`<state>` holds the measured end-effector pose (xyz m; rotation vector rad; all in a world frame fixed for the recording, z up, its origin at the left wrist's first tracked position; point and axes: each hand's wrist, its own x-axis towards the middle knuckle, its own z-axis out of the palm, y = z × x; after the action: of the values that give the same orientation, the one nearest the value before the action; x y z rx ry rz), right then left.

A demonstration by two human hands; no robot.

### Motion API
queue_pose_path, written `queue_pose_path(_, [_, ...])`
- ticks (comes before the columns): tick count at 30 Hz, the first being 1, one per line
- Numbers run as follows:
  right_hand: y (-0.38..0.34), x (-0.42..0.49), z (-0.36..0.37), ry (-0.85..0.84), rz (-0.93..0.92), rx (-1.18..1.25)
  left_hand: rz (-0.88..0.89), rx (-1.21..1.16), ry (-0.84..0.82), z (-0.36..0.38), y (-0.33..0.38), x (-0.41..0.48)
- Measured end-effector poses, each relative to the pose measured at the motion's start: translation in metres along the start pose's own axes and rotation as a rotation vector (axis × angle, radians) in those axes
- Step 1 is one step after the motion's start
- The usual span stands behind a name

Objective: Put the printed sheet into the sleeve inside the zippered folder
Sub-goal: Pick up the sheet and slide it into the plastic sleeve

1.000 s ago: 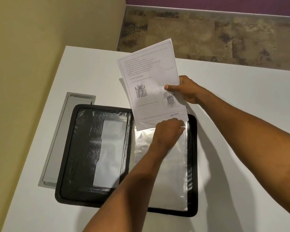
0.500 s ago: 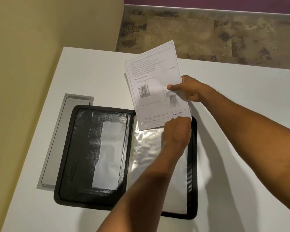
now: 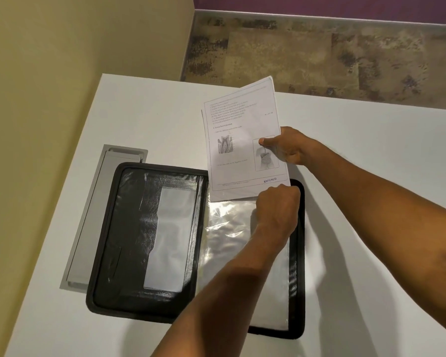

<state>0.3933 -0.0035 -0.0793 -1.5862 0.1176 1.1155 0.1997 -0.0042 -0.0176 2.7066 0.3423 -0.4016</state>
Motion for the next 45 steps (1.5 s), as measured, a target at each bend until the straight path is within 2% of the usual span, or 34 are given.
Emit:
queue_pose_path(7, [0.0,0.001,-0.001,0.035,-0.02,-0.15,0.086,0.051,-0.021,-0.004,0.012,-0.007])
queue_pose_path(11, [0.0,0.001,-0.002,0.034,-0.028,-0.157,0.129,0.132,-0.03,-0.007,0.012,-0.005])
queue_pose_path(20, [0.0,-0.005,-0.001,0.085,-0.068,-0.23,0.249,0.333,0.156,0.002,0.005,0.0])
queue_pose_path(25, [0.0,-0.007,-0.001,0.05,-0.049,-0.197,0.255,0.243,0.123,0.004,-0.005,0.002])
queue_pose_path(36, [0.024,-0.003,-0.007,0.064,-0.02,-0.109,0.41,0.268,0.13,0.018,-0.029,0.013])
queue_pose_path(39, [0.03,-0.001,-0.009,0.086,-0.01,-0.078,0.361,0.226,0.11,0.015,-0.031,0.015])
queue_pose_path(43, [0.031,-0.001,-0.01,0.107,0.001,-0.08,0.221,-0.034,0.029,0.015,-0.037,0.023])
queue_pose_path(45, [0.032,0.0,-0.009,0.132,0.008,-0.087,0.196,-0.081,-0.012,0.014,-0.04,0.026])
